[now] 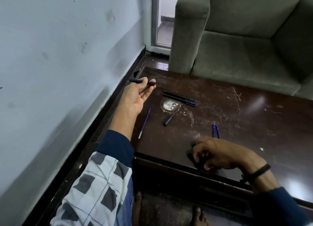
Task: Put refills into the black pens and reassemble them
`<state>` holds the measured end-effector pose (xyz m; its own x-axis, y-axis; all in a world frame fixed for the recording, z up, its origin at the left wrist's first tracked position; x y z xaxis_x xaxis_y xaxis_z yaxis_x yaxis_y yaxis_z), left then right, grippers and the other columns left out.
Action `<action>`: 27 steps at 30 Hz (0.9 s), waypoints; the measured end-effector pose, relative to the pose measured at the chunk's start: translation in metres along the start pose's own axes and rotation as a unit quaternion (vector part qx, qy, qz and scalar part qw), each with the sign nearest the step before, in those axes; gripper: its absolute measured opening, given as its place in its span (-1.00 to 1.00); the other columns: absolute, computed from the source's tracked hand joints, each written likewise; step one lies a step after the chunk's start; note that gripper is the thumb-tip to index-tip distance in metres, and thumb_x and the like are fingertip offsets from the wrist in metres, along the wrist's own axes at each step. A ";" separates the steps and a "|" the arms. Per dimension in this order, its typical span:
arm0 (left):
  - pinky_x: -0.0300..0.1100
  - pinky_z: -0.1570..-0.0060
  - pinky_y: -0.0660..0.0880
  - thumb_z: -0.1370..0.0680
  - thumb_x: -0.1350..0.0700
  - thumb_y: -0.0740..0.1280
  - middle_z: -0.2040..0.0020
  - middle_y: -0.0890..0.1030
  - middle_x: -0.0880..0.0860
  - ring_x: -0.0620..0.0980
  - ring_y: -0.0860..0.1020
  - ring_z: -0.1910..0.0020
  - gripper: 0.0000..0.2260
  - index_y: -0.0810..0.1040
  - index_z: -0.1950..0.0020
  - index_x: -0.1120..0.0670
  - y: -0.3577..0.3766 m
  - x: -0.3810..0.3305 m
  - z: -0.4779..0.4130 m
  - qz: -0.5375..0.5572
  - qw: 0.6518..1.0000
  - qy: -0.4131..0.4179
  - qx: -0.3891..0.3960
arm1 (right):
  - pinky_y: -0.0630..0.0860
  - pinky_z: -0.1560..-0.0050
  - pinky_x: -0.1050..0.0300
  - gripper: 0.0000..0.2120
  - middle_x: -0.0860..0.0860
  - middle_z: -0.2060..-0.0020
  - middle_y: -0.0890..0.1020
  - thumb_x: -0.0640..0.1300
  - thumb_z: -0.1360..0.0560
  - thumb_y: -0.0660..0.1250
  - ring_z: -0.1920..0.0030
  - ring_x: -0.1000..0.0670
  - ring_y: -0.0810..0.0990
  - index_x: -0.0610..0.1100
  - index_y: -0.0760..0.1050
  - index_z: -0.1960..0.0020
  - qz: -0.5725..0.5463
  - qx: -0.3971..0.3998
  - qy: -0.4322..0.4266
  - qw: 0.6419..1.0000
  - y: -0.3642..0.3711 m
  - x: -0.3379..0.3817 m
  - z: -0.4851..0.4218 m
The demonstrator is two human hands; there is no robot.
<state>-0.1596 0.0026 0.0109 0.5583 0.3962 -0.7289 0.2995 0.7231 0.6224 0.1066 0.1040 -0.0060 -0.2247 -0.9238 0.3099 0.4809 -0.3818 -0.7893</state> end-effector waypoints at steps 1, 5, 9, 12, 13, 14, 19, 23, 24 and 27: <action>-0.24 0.16 0.63 -0.60 0.27 0.40 0.02 0.74 0.23 0.12 0.74 0.03 -0.94 0.56 -0.05 0.19 0.000 0.000 0.000 -0.001 1.000 0.000 0.001 | 0.55 -0.09 0.02 -0.68 0.12 -0.03 0.50 -0.20 -0.42 0.55 -0.04 0.08 0.53 0.10 0.60 -0.07 -0.002 0.002 0.005 1.000 -0.001 -0.002 0.001; -0.24 0.17 0.64 -0.60 0.28 0.39 0.04 0.75 0.22 0.12 0.74 0.05 -0.95 0.57 -0.04 0.19 0.004 0.002 0.001 -0.002 1.000 -0.003 0.003 | 0.52 0.03 0.17 -0.65 0.14 0.03 0.55 -0.24 -0.44 0.53 0.02 0.12 0.56 0.12 0.58 -0.10 -0.002 -0.001 0.006 1.000 0.001 -0.008 0.001; -0.24 0.18 0.64 -0.60 0.29 0.39 0.04 0.75 0.22 0.12 0.74 0.05 -0.94 0.56 -0.05 0.19 0.006 0.002 0.002 -0.002 1.000 -0.004 0.002 | 0.50 0.07 0.27 -0.65 0.13 0.05 0.58 -0.27 -0.42 0.53 0.05 0.16 0.56 0.09 0.60 -0.08 -0.041 -0.031 0.002 0.999 -0.001 -0.010 -0.002; -0.25 0.18 0.64 -0.60 0.28 0.39 0.07 0.75 0.21 0.11 0.75 0.08 -0.95 0.56 -0.04 0.19 0.007 0.002 0.002 -0.003 1.000 -0.003 0.002 | 0.49 0.10 0.33 -0.68 0.14 0.07 0.59 -0.30 -0.43 0.54 0.07 0.20 0.56 0.08 0.61 -0.02 -0.143 -0.105 -0.012 0.984 -0.014 -0.007 -0.004; -0.25 0.18 0.63 -0.60 0.28 0.39 0.07 0.75 0.21 0.10 0.75 0.09 -0.96 0.56 -0.03 0.19 0.007 0.002 0.002 -0.003 1.000 -0.003 0.002 | 0.47 0.11 0.33 -0.67 0.14 0.08 0.59 -0.31 -0.43 0.54 0.07 0.20 0.56 0.09 0.60 0.03 -0.160 -0.146 -0.017 0.976 -0.021 -0.007 -0.007; -0.25 0.18 0.63 -0.60 0.28 0.39 0.07 0.75 0.22 0.11 0.75 0.08 -0.96 0.57 -0.02 0.18 0.008 0.003 0.002 -0.004 1.000 -0.003 0.003 | 0.45 0.12 0.33 -0.65 0.14 0.09 0.59 -0.33 -0.42 0.54 0.08 0.19 0.56 0.11 0.58 0.07 -0.165 -0.190 -0.020 0.968 -0.029 -0.006 -0.011; -0.25 0.18 0.63 -0.60 0.28 0.39 0.04 0.75 0.22 0.11 0.75 0.07 -0.97 0.58 0.00 0.17 0.009 0.005 0.003 -0.013 1.000 -0.005 0.003 | 0.41 0.08 0.38 -0.72 0.15 0.01 0.52 -0.33 -0.47 0.47 0.09 0.17 0.52 0.02 0.58 -0.02 -0.123 -0.317 -0.005 0.940 -0.046 -0.005 -0.035; -0.25 0.18 0.63 -0.60 0.28 0.39 0.04 0.75 0.22 0.11 0.75 0.06 -0.96 0.57 0.01 0.17 0.007 0.004 0.002 -0.015 1.000 -0.004 -0.001 | 0.53 -0.19 0.10 -0.69 0.13 -0.10 0.52 -0.33 -0.51 0.44 -0.11 0.05 0.57 0.02 0.59 -0.12 -0.114 -0.287 -0.003 0.951 -0.034 -0.007 -0.047; -0.25 0.18 0.63 -0.60 0.28 0.39 0.04 0.75 0.22 0.11 0.75 0.06 -0.96 0.57 0.01 0.17 0.007 0.004 0.002 -0.014 1.000 -0.004 -0.001 | 0.53 -0.21 0.10 -0.68 0.13 -0.11 0.51 -0.32 -0.50 0.46 -0.13 0.05 0.56 0.02 0.60 -0.14 -0.115 -0.291 -0.006 0.950 -0.035 -0.008 -0.046; -0.24 0.17 0.64 -0.60 0.28 0.39 0.03 0.74 0.22 0.11 0.74 0.06 -0.96 0.57 -0.01 0.17 0.008 0.004 0.003 -0.012 1.000 -0.004 0.002 | 0.49 -0.13 0.29 -0.64 0.18 -0.09 0.48 -0.27 -0.46 0.54 -0.10 0.09 0.54 0.03 0.61 -0.17 -0.126 -0.319 -0.006 0.940 -0.040 -0.015 -0.040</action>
<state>-0.1528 0.0083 0.0142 0.5564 0.3741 -0.7419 0.3156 0.7309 0.6052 0.0573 0.1346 -0.0003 -0.2526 -0.8082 0.5321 -0.1919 -0.4971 -0.8462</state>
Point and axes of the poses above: each hand's wrist, its own z-axis away from the middle knuckle, its own y-axis out of the palm, x = y × z, the point moved 7 cm from there along -z, towards the middle knuckle
